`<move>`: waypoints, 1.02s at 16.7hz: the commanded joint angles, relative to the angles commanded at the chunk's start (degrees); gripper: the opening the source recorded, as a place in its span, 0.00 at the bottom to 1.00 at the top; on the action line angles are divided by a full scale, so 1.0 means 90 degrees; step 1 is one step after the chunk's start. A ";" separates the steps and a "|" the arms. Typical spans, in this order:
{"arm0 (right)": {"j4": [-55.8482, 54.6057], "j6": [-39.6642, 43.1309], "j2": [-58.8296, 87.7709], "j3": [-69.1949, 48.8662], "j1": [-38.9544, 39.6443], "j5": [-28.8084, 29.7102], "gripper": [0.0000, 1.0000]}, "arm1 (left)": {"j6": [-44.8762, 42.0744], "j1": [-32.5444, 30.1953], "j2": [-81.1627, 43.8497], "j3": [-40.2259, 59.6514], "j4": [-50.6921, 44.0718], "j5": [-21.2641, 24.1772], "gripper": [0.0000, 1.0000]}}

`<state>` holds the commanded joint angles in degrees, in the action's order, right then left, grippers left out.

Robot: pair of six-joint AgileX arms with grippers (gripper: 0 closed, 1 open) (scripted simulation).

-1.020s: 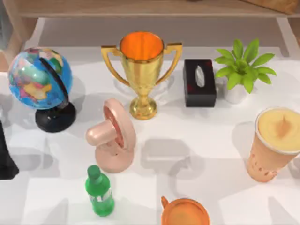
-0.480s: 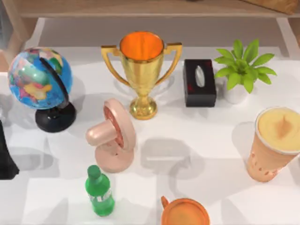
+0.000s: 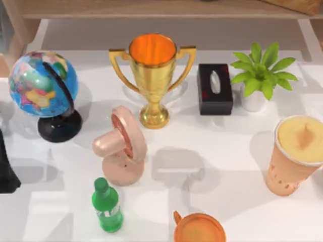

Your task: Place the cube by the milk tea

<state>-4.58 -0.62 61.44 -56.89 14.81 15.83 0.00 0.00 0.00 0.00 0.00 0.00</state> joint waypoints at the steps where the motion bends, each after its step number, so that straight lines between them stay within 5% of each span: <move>1: -0.0042 -0.0006 0.0611 -0.0541 0.0135 0.0144 1.00 | 0.0000 0.0000 0.0000 0.0000 0.0000 0.0000 1.00; 8: -0.0263 -0.0035 0.3672 -0.3354 0.0851 0.0909 1.00 | 0.0000 0.0000 0.0000 0.0000 0.0000 0.0000 1.00; 17: -0.0292 -0.0041 0.4122 -0.3768 0.0935 0.1014 1.00 | 0.0000 0.0000 0.0000 0.0000 0.0000 0.0000 1.00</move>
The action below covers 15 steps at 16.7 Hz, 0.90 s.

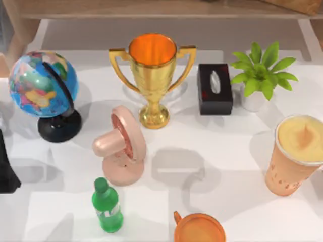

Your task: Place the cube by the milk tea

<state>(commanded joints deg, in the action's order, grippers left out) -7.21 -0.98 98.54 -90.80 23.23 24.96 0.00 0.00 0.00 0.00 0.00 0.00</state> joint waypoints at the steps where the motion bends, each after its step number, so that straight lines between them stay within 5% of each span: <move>1: 0.0014 0.0000 0.0071 -0.0086 -0.0010 -0.0021 1.00 | 0.0000 0.0000 0.0000 0.0000 0.0000 0.0000 1.00; 14: 0.0371 0.0009 0.1436 -0.1831 -0.0342 -0.0331 1.00 | 0.0000 0.0000 0.0000 0.0000 0.0000 0.0000 1.00; 15: 0.0371 0.0009 0.1436 -0.1831 -0.0342 -0.0331 0.92 | 0.0000 0.0000 0.0000 0.0000 0.0000 0.0000 1.00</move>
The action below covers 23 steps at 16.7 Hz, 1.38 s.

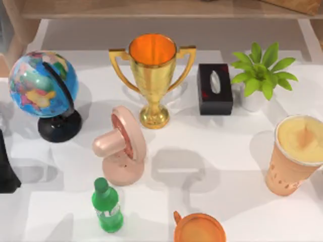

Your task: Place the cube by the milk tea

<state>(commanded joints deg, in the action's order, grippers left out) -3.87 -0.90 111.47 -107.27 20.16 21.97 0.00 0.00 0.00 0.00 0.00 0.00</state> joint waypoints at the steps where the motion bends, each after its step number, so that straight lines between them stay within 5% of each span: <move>1: 0.0000 0.0000 0.0000 0.0000 0.0000 0.0000 0.85 | 0.0000 0.0000 0.0000 0.0000 0.0000 0.0000 1.00; 12: 0.0000 0.0000 0.0000 0.0000 0.0000 0.0000 0.02 | 0.0000 0.0000 0.0000 0.0000 0.0000 0.0000 1.00; 23: 0.0065 -0.0015 0.0004 -0.0080 0.0017 -0.0002 0.00 | 0.0000 0.0000 0.0000 0.0000 0.0000 0.0000 1.00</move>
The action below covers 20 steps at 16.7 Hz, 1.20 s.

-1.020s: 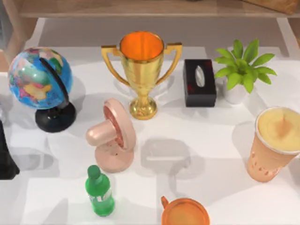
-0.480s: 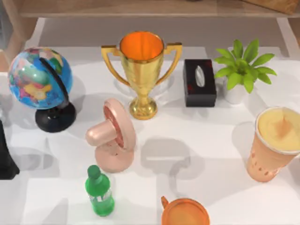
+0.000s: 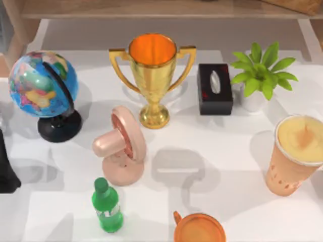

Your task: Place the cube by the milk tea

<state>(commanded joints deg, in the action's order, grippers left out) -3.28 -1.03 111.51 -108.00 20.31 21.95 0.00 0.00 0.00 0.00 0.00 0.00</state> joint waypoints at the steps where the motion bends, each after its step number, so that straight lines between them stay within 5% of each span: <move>1: 0.0067 -0.0001 0.0015 -0.0080 -0.0001 0.0000 0.00 | 0.0000 0.0000 0.0000 0.0000 0.0000 0.0000 1.00; 11: 0.0533 -0.0246 -0.0311 -0.0269 0.0122 -0.0103 0.00 | 0.0000 0.0000 0.0000 0.0000 0.0000 0.0000 1.00; 20: 0.3908 -0.2112 -0.1541 0.0529 0.1631 -0.1188 0.00 | 0.0000 0.0000 0.0000 0.0000 0.0000 0.0000 1.00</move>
<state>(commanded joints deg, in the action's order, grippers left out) 31.89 -20.04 97.64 -103.24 34.99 11.26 0.00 0.00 0.00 0.00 0.00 0.00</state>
